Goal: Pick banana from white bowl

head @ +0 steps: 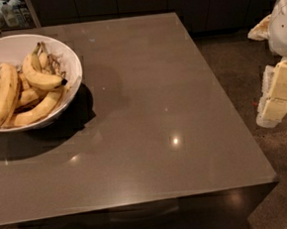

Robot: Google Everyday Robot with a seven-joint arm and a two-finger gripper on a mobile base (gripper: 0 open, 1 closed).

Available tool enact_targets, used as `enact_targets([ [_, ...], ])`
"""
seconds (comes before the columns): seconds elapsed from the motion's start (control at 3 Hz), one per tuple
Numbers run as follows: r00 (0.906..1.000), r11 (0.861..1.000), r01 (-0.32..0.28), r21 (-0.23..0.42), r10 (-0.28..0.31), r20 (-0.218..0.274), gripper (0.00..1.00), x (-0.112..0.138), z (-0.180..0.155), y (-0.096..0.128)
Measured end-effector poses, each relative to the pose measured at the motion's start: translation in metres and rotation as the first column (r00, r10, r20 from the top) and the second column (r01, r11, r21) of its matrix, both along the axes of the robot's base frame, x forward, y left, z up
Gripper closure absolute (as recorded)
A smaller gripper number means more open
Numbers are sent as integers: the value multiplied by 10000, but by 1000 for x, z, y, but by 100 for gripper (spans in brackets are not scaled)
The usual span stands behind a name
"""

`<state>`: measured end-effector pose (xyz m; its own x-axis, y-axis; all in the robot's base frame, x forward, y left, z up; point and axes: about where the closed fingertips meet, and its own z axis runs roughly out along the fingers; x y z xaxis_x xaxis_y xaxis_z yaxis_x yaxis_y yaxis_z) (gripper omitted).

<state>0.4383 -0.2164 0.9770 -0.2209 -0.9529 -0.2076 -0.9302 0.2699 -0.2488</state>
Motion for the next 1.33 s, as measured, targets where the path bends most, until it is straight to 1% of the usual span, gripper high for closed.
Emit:
enact_targets([
  [0.33, 10000, 10000, 0, 0, 0, 0, 0, 0, 0, 0],
  [0.67, 9986, 9980, 537, -345, -535, 53, 0, 5, 0, 1],
  [1.0, 9872, 9805, 1468, -1306, -1535, -430, 0, 26, -9, 5],
  [1.33, 9656, 9471, 2344, -2190, -2530, -605, 0, 72, -23, 21],
])
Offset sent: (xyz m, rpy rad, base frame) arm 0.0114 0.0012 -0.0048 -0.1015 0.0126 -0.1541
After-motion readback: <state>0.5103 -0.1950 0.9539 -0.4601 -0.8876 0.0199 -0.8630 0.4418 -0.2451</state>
